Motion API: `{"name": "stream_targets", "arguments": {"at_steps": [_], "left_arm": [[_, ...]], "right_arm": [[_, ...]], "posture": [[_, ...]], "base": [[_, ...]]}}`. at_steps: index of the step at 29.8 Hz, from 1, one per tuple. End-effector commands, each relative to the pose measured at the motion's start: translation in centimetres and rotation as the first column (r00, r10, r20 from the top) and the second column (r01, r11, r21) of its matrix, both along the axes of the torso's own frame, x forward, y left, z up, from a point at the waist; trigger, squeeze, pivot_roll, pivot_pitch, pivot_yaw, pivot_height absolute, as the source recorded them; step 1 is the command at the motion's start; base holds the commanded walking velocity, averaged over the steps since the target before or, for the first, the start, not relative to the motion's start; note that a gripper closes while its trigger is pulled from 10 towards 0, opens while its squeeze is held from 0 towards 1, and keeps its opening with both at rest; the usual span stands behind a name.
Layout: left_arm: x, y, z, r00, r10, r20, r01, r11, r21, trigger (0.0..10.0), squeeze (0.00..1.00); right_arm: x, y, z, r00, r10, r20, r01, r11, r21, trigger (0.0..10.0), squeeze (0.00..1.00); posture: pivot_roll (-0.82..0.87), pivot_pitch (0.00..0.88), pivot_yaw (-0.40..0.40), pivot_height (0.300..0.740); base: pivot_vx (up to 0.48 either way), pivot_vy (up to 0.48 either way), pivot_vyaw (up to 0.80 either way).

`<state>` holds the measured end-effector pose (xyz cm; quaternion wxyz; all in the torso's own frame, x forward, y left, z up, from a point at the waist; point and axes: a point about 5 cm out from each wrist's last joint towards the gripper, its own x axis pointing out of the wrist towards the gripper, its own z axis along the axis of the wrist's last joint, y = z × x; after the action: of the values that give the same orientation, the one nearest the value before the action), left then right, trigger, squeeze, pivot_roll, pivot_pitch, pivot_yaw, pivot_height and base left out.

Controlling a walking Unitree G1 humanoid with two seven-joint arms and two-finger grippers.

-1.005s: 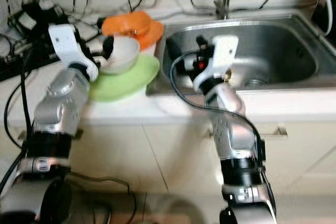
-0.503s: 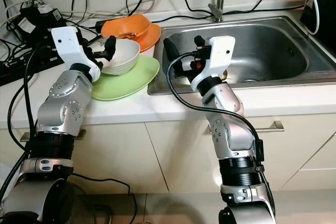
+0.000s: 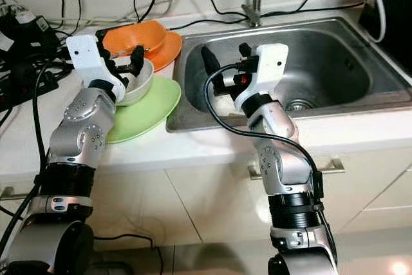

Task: Kitchen organization

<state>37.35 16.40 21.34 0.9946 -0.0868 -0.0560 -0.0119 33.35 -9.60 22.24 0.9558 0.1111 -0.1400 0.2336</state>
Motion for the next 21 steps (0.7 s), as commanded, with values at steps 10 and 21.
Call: {"name": "stream_targets", "arguments": {"at_steps": [10,21], "left_arm": [[-0.61,0.02,0.41,0.999,0.019,0.036,-0.019,1.0,0.001,10.0,0.0],[-0.59,0.22,0.36,0.999,0.036,0.029,-0.037,0.999,0.005,10.0,0.0]], "right_arm": [[-0.21,0.27,0.33,1.0,0.007,0.02,-0.007,1.0,-0.005,10.0,0.44],[-0.29,0.28,0.1,1.0,0.005,0.013,-0.005,1.0,-0.01,10.0,0.43]], "posture": [[-0.09,0.0,0.155,0.74],[-0.09,0.0,0.161,0.74]], "base": [[0.0,0.0,0.0],[0.0,0.0,0.0]]}}
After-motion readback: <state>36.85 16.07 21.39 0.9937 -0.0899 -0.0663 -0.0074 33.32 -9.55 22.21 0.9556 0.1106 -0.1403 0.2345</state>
